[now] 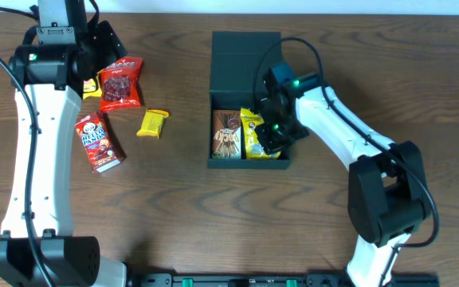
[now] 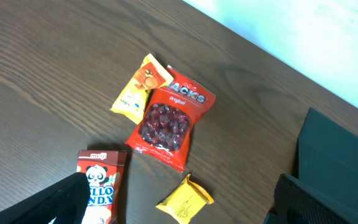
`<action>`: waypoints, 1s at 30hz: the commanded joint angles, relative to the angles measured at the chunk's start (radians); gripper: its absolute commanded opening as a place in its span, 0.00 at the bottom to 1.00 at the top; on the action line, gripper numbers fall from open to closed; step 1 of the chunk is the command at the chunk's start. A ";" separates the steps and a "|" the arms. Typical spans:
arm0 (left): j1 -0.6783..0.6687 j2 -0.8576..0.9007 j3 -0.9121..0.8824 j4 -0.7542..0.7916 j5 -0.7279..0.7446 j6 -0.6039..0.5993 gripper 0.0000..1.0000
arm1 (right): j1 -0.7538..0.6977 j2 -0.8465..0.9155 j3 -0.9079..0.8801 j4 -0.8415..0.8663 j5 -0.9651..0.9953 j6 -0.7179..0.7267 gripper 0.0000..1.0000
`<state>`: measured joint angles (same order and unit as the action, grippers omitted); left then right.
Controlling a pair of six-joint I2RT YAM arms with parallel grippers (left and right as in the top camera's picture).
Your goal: Pack container
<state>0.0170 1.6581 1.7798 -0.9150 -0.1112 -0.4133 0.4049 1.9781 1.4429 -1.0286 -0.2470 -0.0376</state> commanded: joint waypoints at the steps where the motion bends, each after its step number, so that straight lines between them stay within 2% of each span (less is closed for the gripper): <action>1: 0.004 0.004 0.002 -0.001 0.001 0.018 0.96 | 0.005 -0.013 -0.049 0.056 0.011 0.026 0.01; 8: 0.003 0.004 0.002 -0.008 0.008 0.018 0.96 | 0.008 -0.013 -0.050 0.089 0.011 0.026 0.02; 15: 0.002 0.008 -0.014 -0.021 0.008 0.066 0.96 | 0.005 -0.062 0.176 -0.070 0.011 0.020 0.02; 20: 0.002 0.080 -0.128 0.077 0.007 0.276 0.98 | -0.016 -0.177 0.366 -0.046 0.012 -0.043 0.02; 21: 0.002 0.104 -0.143 0.093 0.007 0.296 0.97 | -0.021 -0.196 0.377 -0.037 0.012 -0.054 0.13; 22: 0.002 0.136 -0.157 0.109 0.008 0.306 0.95 | -0.027 -0.216 0.385 -0.025 0.011 -0.064 0.33; 23: 0.002 0.166 -0.165 0.117 0.007 0.306 0.95 | -0.032 -0.234 0.388 -0.017 0.011 -0.066 0.44; 25: 0.002 0.249 -0.172 0.135 0.008 0.306 0.95 | -0.045 -0.273 0.389 -0.006 0.011 -0.072 0.59; 30: 0.000 0.417 -0.172 0.189 0.008 0.329 0.96 | -0.072 -0.324 0.389 -0.007 0.012 -0.072 0.64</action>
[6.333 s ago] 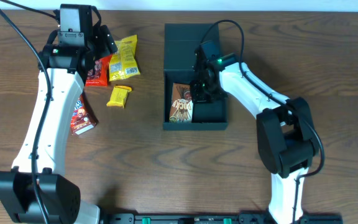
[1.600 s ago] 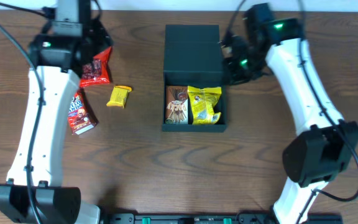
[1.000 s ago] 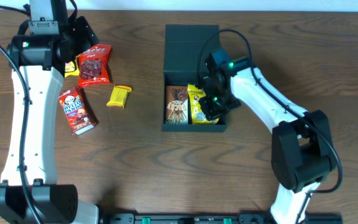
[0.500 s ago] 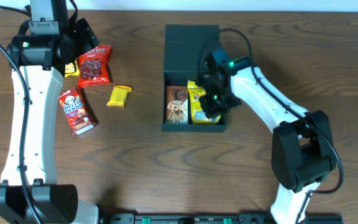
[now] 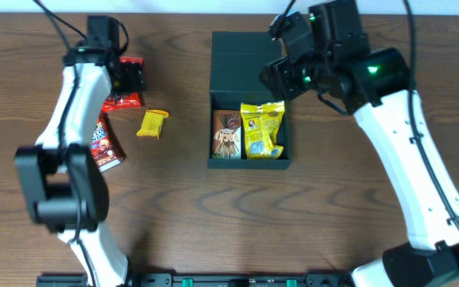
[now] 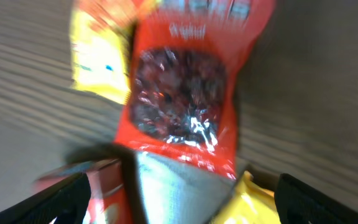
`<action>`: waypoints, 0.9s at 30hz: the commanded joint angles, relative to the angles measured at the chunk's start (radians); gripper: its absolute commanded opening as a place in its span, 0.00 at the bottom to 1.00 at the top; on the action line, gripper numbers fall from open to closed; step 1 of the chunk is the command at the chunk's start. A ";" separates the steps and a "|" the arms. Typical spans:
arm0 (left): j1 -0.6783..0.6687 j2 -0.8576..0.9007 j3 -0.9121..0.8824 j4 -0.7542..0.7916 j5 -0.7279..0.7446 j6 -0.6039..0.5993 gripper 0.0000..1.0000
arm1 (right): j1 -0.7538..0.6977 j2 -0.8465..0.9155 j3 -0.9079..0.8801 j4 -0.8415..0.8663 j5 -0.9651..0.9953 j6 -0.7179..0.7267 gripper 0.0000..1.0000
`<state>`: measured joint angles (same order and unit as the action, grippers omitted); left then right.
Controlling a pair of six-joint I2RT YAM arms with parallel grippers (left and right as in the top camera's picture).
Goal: Pack container
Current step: 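Grasp the red Jacks candy bag with the left gripper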
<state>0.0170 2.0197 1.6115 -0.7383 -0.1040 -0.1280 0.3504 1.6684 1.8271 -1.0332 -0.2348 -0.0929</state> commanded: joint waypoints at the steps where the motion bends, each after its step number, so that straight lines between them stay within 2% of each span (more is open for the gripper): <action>1: 0.000 0.078 -0.004 0.021 -0.004 0.047 0.99 | -0.024 -0.020 0.005 -0.003 0.000 -0.017 0.63; 3: 0.000 0.106 -0.004 0.040 -0.004 0.047 1.00 | -0.035 -0.027 0.005 -0.007 0.000 -0.017 0.63; 4: 0.002 0.113 -0.004 0.051 -0.004 0.047 0.95 | -0.039 -0.027 0.005 -0.008 0.000 -0.017 0.62; 5: 0.003 0.114 -0.004 0.060 -0.004 0.046 0.95 | -0.043 -0.027 0.005 -0.010 0.000 -0.017 0.62; 19: 0.012 0.165 -0.005 0.187 -0.010 0.037 1.00 | -0.056 -0.027 0.005 -0.006 0.003 -0.018 0.59; 21: 0.012 0.165 -0.005 0.196 -0.010 0.008 0.88 | -0.056 -0.027 0.005 -0.006 0.003 -0.018 0.57; 23: 0.011 0.165 -0.005 0.195 -0.007 0.001 0.70 | -0.056 -0.027 0.005 -0.006 0.003 -0.018 0.55; 27: 0.011 0.165 -0.005 0.189 -0.006 -0.010 0.48 | -0.057 -0.027 0.005 -0.006 0.005 -0.018 0.52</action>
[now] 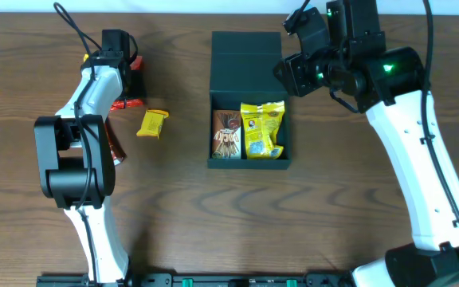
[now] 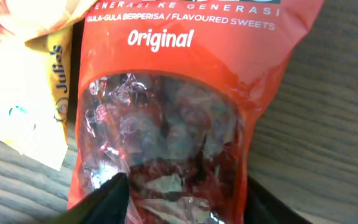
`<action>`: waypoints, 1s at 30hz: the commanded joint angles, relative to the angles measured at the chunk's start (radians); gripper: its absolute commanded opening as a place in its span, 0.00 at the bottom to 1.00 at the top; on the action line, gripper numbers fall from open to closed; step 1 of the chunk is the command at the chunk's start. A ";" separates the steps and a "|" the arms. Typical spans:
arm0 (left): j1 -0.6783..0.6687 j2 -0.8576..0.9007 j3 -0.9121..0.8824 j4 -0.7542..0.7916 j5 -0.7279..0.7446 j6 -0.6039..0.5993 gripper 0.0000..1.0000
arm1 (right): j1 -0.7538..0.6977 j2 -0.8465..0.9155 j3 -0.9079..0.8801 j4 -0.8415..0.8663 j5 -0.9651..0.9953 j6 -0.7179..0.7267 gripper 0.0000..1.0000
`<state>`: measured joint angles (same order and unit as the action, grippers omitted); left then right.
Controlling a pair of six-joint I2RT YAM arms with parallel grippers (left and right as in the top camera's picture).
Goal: Pack container
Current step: 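Grasp the red Jacks candy bag with the left gripper, then carry the red Jacks bag into the box and release it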
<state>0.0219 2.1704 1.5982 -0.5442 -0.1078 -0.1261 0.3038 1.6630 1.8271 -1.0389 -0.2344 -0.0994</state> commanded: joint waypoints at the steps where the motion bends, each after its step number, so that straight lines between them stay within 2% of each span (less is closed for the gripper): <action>1: 0.006 0.014 0.009 -0.008 -0.002 -0.012 0.43 | -0.011 -0.021 0.005 -0.001 0.011 -0.011 0.51; 7: 0.000 -0.005 0.017 -0.035 -0.003 -0.024 0.22 | -0.017 -0.021 0.005 0.000 0.092 -0.010 0.50; 13: -0.014 -0.095 0.063 -0.072 0.002 -0.085 0.06 | -0.069 -0.021 0.005 0.010 0.092 -0.002 0.49; 20: -0.065 -0.287 0.063 -0.095 0.001 -0.106 0.06 | -0.175 -0.024 0.008 0.021 0.093 -0.001 0.45; 26: -0.194 -0.446 0.063 -0.187 0.000 -0.248 0.06 | -0.318 -0.027 0.023 0.029 0.093 0.026 0.40; 30: -0.343 -0.450 0.061 -0.259 -0.012 -0.381 0.06 | -0.407 -0.027 0.023 0.029 0.100 0.062 0.34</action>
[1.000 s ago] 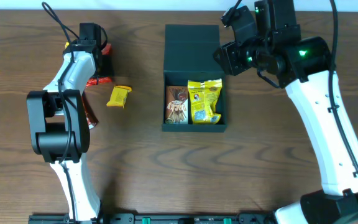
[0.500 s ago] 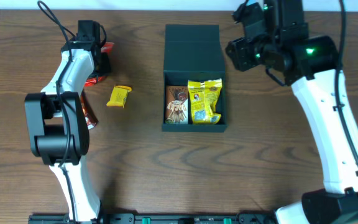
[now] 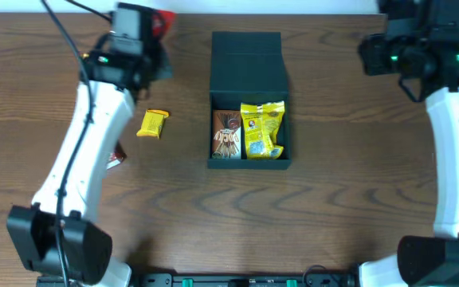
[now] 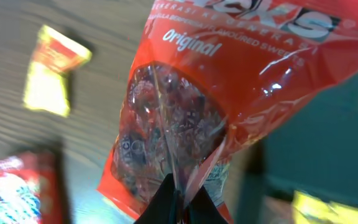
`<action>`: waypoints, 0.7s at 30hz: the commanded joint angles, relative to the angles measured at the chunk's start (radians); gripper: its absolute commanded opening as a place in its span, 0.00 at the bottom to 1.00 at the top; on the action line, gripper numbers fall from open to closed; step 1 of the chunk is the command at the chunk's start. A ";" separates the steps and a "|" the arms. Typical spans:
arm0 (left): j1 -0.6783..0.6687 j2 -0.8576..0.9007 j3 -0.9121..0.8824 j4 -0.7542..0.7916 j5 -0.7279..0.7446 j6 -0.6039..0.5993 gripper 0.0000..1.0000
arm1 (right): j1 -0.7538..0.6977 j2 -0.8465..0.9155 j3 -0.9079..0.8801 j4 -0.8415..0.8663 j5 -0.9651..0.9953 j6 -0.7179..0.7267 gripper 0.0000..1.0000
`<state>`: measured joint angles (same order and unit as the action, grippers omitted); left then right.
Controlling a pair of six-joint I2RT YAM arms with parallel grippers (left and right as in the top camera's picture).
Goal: Pack container
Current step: 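Carry the red Jacks bag into the box and release it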
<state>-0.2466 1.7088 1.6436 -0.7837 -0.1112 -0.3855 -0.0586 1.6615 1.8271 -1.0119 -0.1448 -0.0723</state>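
A red bag of sweets [image 4: 197, 93] with a clear window hangs pinched at its lower edge in my left gripper [image 4: 179, 208], which is shut on it. From overhead the left gripper [image 3: 138, 36] is above the table's back, left of the dark box [image 3: 249, 56], and a corner of the red bag [image 3: 162, 20] shows. In the box lie a brown packet [image 3: 228, 134] and a yellow packet [image 3: 261, 130]. My right gripper [image 3: 377, 52] is high at the back right, its fingers not clear.
A small yellow packet [image 3: 152, 123] lies on the table left of the box. A red carton [image 3: 116, 158] is mostly hidden under my left arm. The left wrist view shows the small yellow packet [image 4: 51, 81] and the red carton [image 4: 11, 186] below the bag.
The red bag lay on the table under my left gripper; now it hangs in the shut gripper, off the table and nearer the box. The right arm has moved further right.
My right gripper was in the box at the yellow packet while the left was open above the snacks. Then the right arm was up and away, with the packet left in the box and the left gripper low over the red bag. Now the left holds the bag aloft.
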 commanded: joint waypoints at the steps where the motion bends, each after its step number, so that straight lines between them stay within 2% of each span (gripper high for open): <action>1: -0.116 0.022 0.014 -0.030 -0.013 -0.169 0.06 | -0.066 -0.026 0.023 0.002 0.016 0.044 0.33; 4: -0.254 0.079 0.014 -0.024 -0.020 -0.317 0.06 | -0.124 -0.026 0.023 -0.002 0.022 0.049 0.33; 7: -0.371 0.151 0.014 -0.015 -0.087 -0.432 0.06 | -0.171 -0.026 0.023 -0.013 0.023 0.049 0.33; 13: -0.493 0.256 0.014 0.040 -0.097 -0.460 0.06 | -0.217 -0.026 0.023 -0.014 0.021 0.050 0.34; 17: -0.535 0.281 0.014 0.087 -0.071 -0.462 0.06 | -0.222 -0.026 0.023 -0.014 0.022 0.050 0.34; 21: -0.554 0.300 0.014 0.067 -0.051 -0.511 0.06 | -0.222 -0.026 0.023 -0.016 0.021 0.061 0.35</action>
<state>-0.7910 1.9884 1.6444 -0.7036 -0.1635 -0.8482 -0.2741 1.6611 1.8297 -1.0252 -0.1295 -0.0334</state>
